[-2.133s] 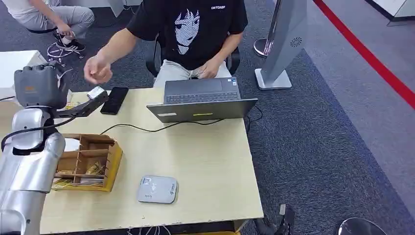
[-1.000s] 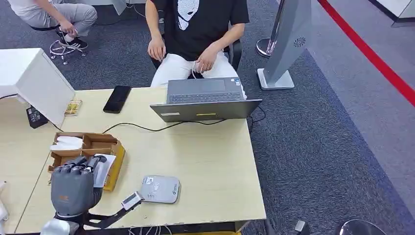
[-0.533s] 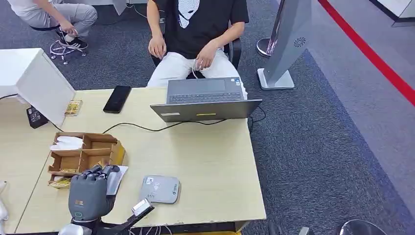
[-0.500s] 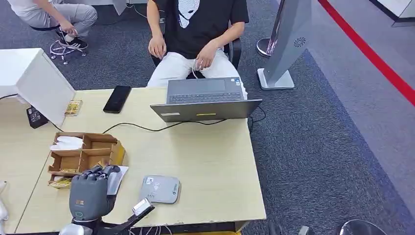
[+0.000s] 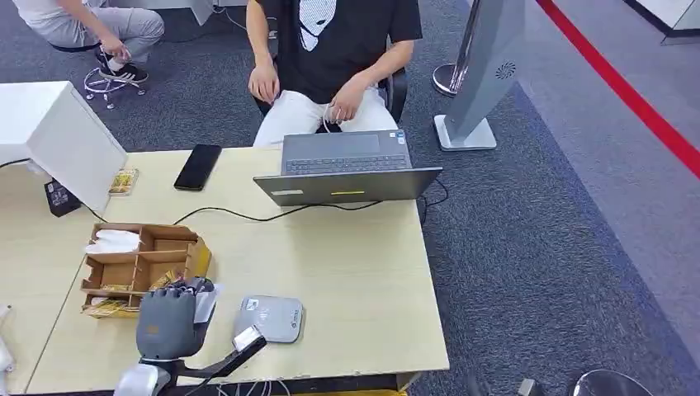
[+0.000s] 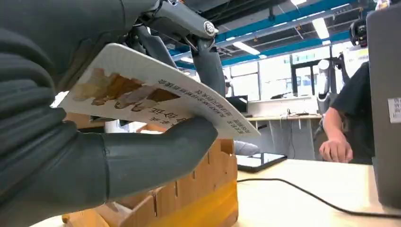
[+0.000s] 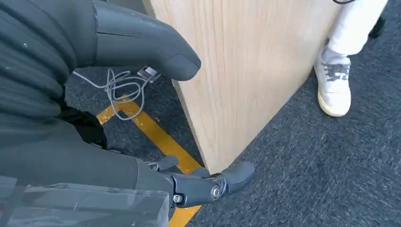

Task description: Pass the card to the sensor for recognition and then transmit it.

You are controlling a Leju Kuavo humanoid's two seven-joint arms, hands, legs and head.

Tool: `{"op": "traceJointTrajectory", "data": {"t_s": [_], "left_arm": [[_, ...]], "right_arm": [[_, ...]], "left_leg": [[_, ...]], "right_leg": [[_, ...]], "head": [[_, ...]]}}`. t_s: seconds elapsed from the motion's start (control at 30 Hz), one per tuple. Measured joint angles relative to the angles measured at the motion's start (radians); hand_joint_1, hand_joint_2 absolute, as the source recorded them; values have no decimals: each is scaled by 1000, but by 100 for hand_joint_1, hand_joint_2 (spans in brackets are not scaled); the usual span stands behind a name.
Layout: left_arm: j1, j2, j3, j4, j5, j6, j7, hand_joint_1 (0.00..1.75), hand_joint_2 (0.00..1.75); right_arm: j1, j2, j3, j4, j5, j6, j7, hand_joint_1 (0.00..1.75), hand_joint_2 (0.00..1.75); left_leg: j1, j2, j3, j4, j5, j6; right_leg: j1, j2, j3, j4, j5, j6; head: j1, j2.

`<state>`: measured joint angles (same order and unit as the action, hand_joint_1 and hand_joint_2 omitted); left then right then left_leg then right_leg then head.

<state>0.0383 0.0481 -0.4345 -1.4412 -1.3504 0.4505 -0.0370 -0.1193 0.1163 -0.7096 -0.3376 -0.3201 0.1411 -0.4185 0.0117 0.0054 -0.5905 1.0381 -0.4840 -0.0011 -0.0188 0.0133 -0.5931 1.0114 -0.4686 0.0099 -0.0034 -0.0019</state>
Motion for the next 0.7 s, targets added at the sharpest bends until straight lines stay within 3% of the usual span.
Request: {"op": "traceJointTrajectory", "data": {"t_s": [0.3, 0.43, 0.53, 0.7], "left_arm": [[-16, 0, 0, 39, 0, 0, 0, 175, 175], [-31, -2, 0, 62, -24, -21, 0, 175, 175], [-47, -18, 0, 100, -33, -30, -11, 175, 175], [-65, -58, -21, 160, -40, -39, -28, 175, 175]], "right_arm": [[0, -2, -14, 1, 2, -1, 6, 0, 175], [-3, -2, -11, 1, 62, -44, -14, 0, 175], [-9, -2, 8, 0, 107, -75, -35, 0, 175], [-16, 3, 10, 0, 97, -65, -33, 0, 175]], "left_leg": [[0, 0, 0, 0, 0, 0], [0, 0, 0, 0, 0, 0], [0, 0, 0, 0, 0, 0], [0, -1, 0, 0, 0, 1]], "right_leg": [[0, 0, 0, 0, 0, 0], [0, 0, 0, 0, 0, 0], [0, 0, 0, 0, 0, 0], [0, -1, 0, 0, 0, 0]], "head": [[0, 0], [0, 0], [0, 0], [0, 0]]}}
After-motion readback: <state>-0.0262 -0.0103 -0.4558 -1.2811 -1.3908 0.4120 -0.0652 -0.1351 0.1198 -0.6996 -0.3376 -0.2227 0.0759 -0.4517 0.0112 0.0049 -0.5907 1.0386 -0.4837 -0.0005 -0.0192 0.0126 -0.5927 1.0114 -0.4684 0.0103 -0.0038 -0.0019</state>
